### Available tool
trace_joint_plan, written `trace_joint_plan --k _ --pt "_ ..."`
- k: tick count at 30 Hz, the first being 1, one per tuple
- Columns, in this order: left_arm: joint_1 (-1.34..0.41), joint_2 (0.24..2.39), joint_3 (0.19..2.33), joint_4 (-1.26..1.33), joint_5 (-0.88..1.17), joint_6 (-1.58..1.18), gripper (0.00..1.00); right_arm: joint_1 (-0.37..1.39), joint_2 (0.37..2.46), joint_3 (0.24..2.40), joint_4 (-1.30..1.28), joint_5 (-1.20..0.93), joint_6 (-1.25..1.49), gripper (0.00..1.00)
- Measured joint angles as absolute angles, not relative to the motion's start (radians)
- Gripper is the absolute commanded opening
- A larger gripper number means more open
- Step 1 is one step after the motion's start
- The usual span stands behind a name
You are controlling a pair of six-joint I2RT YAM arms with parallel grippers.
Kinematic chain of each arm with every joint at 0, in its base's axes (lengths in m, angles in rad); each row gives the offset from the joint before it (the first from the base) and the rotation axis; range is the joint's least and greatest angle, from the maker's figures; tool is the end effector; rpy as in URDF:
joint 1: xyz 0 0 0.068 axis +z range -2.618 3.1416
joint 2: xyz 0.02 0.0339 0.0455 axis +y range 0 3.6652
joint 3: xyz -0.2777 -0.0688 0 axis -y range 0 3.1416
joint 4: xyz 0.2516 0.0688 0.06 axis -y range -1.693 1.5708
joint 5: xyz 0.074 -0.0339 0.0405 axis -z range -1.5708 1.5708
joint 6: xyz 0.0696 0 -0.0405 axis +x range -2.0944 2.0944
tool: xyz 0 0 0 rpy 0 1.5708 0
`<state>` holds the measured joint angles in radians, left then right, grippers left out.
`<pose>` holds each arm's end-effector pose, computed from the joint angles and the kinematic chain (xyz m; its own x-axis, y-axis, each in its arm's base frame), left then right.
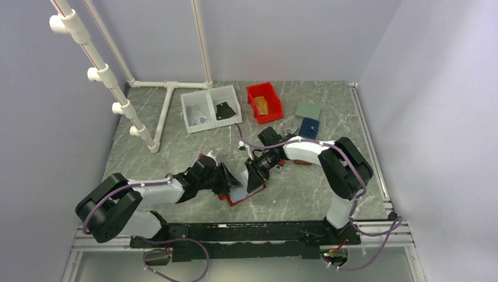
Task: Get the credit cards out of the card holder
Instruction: Remove the credit card from the card holder.
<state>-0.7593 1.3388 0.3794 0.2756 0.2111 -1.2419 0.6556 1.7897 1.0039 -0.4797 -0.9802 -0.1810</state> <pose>0.1784 -0.1894 0.1224 -0.8966 -0.4249 -0.1251 -0.1782 0.6045 -0.7764 0.2299 0.2497 0.1415 -0.6469 -0.6240 -0.4383 -0.6647 0.1798 0.7252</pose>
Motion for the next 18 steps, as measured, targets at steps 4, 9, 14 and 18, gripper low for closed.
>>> trace_joint_plan --k 4,9,14,18 --pt "-0.753 1.349 0.379 0.270 0.209 -1.242 0.38 0.655 1.790 1.006 -0.486 -0.981 -0.183 0.32" --pt "-0.738 1.376 0.362 0.290 0.213 -1.253 0.36 0.649 1.790 1.009 -0.489 -0.981 -0.183 0.32" --pt "-0.731 1.381 0.339 0.350 0.224 -1.257 0.48 0.649 1.790 1.010 -0.491 -0.993 -0.183 0.32" --pt "-0.731 1.340 0.309 0.384 0.227 -1.257 0.55 0.652 1.790 1.013 -0.493 -1.007 -0.183 0.29"
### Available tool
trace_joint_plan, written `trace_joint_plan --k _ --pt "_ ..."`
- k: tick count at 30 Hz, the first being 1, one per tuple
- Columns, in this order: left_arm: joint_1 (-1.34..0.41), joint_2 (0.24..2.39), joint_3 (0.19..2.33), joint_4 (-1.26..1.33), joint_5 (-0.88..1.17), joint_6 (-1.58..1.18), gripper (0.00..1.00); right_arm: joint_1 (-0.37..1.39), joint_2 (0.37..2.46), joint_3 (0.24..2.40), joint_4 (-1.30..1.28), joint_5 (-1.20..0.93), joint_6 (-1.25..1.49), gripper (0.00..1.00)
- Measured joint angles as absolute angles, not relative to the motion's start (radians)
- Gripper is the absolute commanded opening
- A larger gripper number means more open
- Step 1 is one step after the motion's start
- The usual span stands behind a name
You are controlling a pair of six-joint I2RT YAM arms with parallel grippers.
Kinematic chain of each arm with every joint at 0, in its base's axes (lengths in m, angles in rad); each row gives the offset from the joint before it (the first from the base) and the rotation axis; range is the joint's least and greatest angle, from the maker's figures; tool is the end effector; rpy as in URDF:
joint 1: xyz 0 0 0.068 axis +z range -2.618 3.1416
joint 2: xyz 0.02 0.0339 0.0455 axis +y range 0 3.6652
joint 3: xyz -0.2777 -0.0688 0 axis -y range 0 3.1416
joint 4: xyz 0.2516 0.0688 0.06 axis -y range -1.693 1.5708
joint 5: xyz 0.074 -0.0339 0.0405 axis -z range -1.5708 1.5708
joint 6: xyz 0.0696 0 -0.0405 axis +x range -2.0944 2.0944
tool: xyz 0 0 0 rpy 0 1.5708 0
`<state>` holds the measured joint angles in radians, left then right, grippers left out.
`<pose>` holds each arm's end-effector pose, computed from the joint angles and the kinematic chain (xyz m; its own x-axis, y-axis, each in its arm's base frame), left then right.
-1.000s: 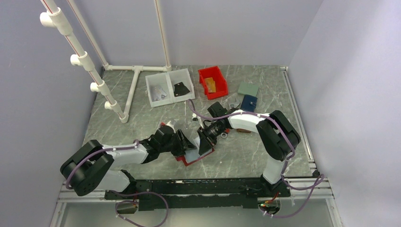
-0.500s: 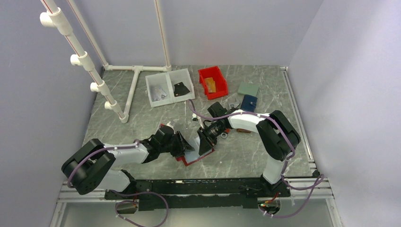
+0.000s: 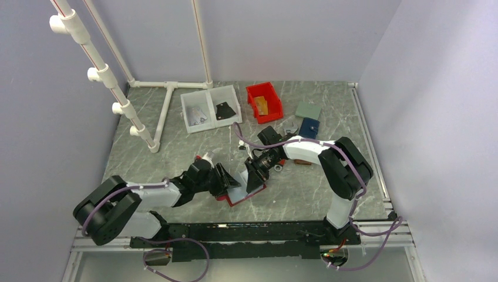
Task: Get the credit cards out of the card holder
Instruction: Remove the credit card from the card holder.
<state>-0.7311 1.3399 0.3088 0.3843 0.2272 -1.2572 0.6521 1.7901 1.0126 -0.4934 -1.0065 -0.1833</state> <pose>0.1759 -0.1788 0.1134 -0.8845 -0.4516 -0.1170 -0.1848 0.5695 -0.8010 0.2303 0.2498 0.1446 -0.6513 -0.6199 -0.4376 -0.6526 0.1633 0.7399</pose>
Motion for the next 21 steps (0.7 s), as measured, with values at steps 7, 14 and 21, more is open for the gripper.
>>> trace_joint_plan --k 7,14,21 --pt "-0.728 1.171 0.278 0.314 0.216 -1.250 0.63 0.669 1.806 1.033 -0.500 -1.022 -0.183 0.27" --pt "-0.728 1.085 0.265 0.286 0.205 -1.250 0.62 0.683 1.807 1.034 -0.507 -1.021 -0.184 0.24" --pt "-0.728 1.140 0.265 0.282 0.205 -1.253 0.55 0.685 1.807 1.034 -0.506 -0.976 -0.170 0.18"
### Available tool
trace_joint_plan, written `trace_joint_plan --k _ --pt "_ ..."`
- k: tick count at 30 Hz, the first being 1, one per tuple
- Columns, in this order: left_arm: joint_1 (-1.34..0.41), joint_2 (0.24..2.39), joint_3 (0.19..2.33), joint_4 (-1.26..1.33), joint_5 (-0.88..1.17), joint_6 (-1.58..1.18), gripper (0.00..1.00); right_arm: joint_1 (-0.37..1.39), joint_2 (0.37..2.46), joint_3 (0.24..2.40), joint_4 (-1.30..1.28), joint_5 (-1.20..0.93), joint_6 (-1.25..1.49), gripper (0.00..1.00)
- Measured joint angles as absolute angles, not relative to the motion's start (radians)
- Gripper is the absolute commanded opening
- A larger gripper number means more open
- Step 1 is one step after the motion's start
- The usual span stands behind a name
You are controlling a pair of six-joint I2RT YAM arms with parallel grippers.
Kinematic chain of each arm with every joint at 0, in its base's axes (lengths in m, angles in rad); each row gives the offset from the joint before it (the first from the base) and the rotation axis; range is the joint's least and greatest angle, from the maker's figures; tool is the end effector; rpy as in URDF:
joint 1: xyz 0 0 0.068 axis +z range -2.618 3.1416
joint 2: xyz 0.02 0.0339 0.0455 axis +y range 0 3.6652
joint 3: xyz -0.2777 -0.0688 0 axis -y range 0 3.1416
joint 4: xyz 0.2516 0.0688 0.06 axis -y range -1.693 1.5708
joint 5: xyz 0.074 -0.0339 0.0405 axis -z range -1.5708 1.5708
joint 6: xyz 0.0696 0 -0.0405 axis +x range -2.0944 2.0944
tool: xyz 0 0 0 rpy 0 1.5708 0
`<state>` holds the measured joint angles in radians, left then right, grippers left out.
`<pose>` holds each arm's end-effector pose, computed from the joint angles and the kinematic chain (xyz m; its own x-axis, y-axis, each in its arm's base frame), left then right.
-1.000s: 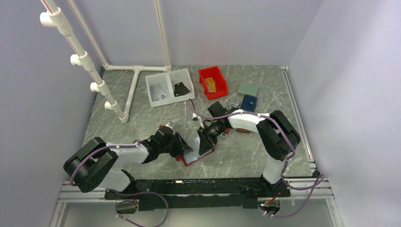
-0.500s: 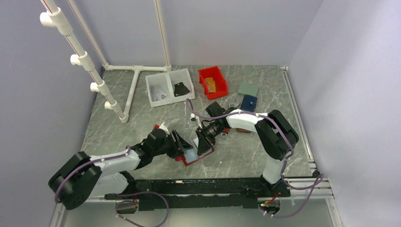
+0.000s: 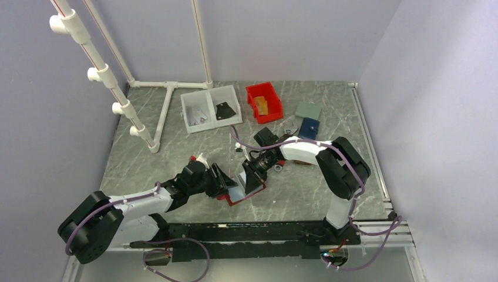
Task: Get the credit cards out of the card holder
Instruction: Remove the credit card from the card holder.
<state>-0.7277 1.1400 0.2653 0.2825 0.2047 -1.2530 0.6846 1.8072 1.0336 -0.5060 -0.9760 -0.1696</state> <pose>0.1618 -0.1631 0.1319 -0.8685 -0.4719 -0.1515 -0.1531 0.5461 -0.8236 0.2265 0.2593 0.1424 -0.6405 -0.6449 -0.4169 -0.6561 0.1774 0.7336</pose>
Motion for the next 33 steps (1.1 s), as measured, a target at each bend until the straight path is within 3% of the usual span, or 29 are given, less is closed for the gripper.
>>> trace_joint_plan --k 11,19,33 --pt "-0.728 0.969 0.330 0.004 0.131 -1.215 0.50 0.684 1.807 1.034 -0.505 -0.943 -0.124 0.21" --pt "-0.728 0.968 0.382 -0.079 0.118 -1.169 0.47 0.684 1.807 1.037 -0.509 -0.925 -0.110 0.22" --pt "-0.728 1.325 0.427 0.172 0.224 -1.164 0.47 0.679 1.807 1.038 -0.514 -0.922 -0.113 0.30"
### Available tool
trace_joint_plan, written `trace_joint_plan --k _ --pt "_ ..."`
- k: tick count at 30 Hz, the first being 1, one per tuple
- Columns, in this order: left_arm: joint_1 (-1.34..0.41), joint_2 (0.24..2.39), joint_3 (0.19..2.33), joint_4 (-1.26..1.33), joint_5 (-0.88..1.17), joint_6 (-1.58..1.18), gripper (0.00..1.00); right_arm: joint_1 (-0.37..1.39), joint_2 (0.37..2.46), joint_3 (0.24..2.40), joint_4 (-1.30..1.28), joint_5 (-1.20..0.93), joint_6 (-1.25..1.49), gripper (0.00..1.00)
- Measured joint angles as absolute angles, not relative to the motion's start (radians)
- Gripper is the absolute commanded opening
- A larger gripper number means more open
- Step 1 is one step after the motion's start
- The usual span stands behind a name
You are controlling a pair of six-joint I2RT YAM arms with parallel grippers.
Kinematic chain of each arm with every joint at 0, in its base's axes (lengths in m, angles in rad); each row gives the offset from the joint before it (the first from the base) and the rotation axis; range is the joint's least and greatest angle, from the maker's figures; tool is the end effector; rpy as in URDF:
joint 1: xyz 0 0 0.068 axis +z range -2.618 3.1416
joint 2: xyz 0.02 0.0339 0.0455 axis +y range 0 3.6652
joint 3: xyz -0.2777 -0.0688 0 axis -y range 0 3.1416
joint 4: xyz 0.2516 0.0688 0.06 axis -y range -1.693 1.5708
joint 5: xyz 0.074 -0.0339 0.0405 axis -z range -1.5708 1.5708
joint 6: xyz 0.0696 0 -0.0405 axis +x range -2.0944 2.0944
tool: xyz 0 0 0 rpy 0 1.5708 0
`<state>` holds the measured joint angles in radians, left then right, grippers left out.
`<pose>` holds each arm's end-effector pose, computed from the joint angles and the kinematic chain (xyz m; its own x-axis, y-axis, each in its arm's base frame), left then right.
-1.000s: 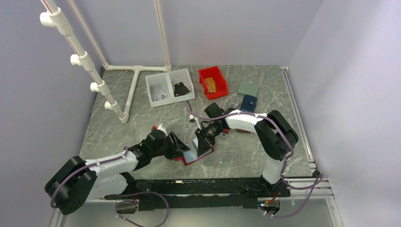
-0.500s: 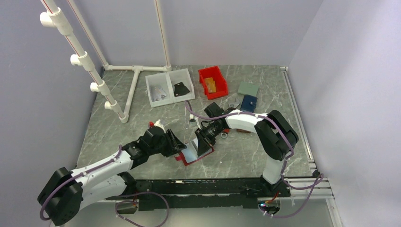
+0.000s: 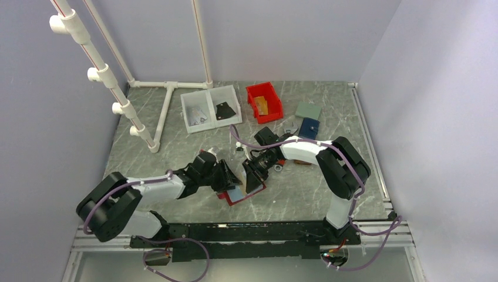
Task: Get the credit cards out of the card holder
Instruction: Remove the credit card from the card holder.
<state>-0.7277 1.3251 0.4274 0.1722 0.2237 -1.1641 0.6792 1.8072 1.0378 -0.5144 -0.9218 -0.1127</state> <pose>0.1856 -0.1860 0.1294 -0.9055 -0.3927 -0.1608 -0.1494 0.6497 -0.7454 0.2300 0.2570 0.1402 -0.6791 -0.6356 -0.3672 -0.6355 0.2588 0.7274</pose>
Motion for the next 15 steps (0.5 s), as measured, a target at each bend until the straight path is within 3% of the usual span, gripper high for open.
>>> trace_joint_plan --k 3,8,12,15 --pt "-0.727 1.380 0.443 0.221 0.245 -1.165 0.48 0.677 1.817 1.039 -0.502 -0.889 -0.122 0.34" --pt "-0.727 1.414 0.445 0.262 0.268 -1.168 0.48 0.675 1.831 1.045 -0.500 -0.885 -0.125 0.34" --pt "-0.727 1.414 0.445 0.274 0.269 -1.168 0.51 0.672 1.845 1.063 -0.498 -0.877 -0.120 0.28" --pt "-0.727 1.399 0.443 0.271 0.267 -1.168 0.55 0.660 1.854 1.069 -0.487 -0.868 -0.104 0.15"
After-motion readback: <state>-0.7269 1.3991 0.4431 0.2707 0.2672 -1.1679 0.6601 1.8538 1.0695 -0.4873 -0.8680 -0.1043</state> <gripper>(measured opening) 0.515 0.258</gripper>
